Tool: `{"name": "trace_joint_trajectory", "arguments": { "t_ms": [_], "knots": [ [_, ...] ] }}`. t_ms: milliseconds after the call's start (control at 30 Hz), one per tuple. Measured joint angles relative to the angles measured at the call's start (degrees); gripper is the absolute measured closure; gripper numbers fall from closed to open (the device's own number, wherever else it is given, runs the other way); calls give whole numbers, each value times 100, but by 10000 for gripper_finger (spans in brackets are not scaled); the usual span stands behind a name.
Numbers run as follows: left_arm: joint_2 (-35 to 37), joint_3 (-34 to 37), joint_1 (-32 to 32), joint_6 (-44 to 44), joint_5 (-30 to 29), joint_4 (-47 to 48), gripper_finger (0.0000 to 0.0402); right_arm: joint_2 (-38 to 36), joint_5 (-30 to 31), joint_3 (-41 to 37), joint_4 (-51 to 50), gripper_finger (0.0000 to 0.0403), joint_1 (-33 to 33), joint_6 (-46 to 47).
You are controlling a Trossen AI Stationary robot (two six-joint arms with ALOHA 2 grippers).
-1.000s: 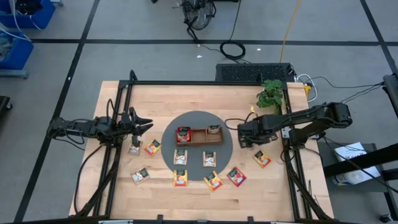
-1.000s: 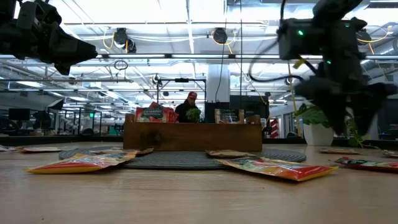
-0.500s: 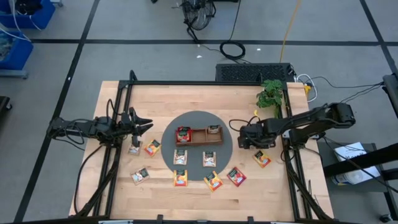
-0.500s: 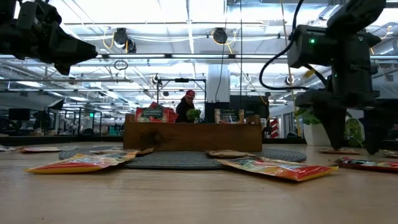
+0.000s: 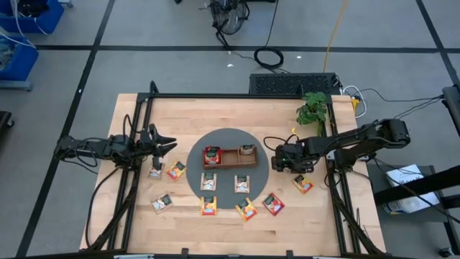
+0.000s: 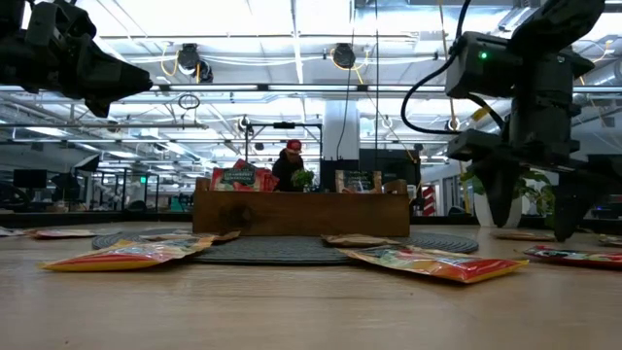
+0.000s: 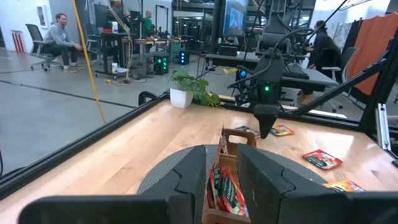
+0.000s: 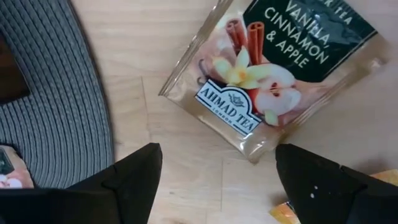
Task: Pick & Place Tea
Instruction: Put the yellow tea bag into the right section of the wooden organizer
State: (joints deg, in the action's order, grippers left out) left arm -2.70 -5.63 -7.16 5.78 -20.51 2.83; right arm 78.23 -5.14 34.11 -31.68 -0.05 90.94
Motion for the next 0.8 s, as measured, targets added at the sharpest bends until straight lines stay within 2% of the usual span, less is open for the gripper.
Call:
{"name": "trace_joint_trajectory", "arguments": {
  "t_ms": [500, 800],
  "knots": [
    [-1, 0, 0, 0, 0, 0, 309, 8, 613, -11, -188, 113, -182, -161],
    [-2, 0, 0, 0, 0, 0, 309, 10, 516, -11, -297, 108, -499, -507]
  ]
}}
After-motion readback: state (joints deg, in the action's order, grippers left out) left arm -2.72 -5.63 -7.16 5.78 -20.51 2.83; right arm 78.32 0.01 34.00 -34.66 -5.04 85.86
